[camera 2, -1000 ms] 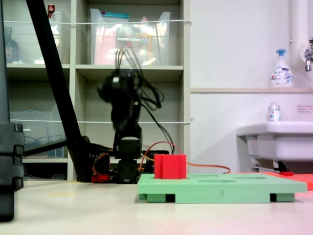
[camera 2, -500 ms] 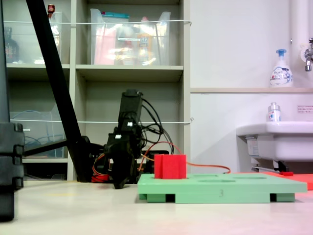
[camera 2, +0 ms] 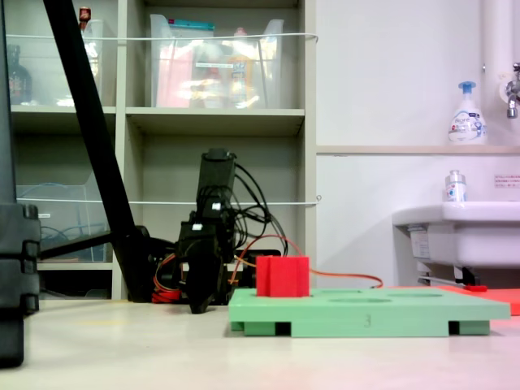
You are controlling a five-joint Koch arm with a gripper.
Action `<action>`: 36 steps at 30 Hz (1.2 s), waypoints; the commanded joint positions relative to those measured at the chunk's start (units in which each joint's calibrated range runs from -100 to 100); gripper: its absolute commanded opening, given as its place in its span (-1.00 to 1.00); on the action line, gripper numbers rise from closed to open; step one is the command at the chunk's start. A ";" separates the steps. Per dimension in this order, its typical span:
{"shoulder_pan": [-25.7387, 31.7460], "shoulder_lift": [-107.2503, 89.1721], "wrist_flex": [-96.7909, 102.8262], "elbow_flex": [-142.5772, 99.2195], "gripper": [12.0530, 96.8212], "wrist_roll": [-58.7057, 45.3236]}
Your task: Put the cross columnar block into the corresponding hole
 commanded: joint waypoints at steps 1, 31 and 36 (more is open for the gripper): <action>0.63 -0.41 -4.03 -1.86 -0.16 -0.29; 3.08 -0.41 -3.36 -1.86 -0.10 -0.24; 3.08 -0.41 -3.36 -1.86 -0.10 -0.29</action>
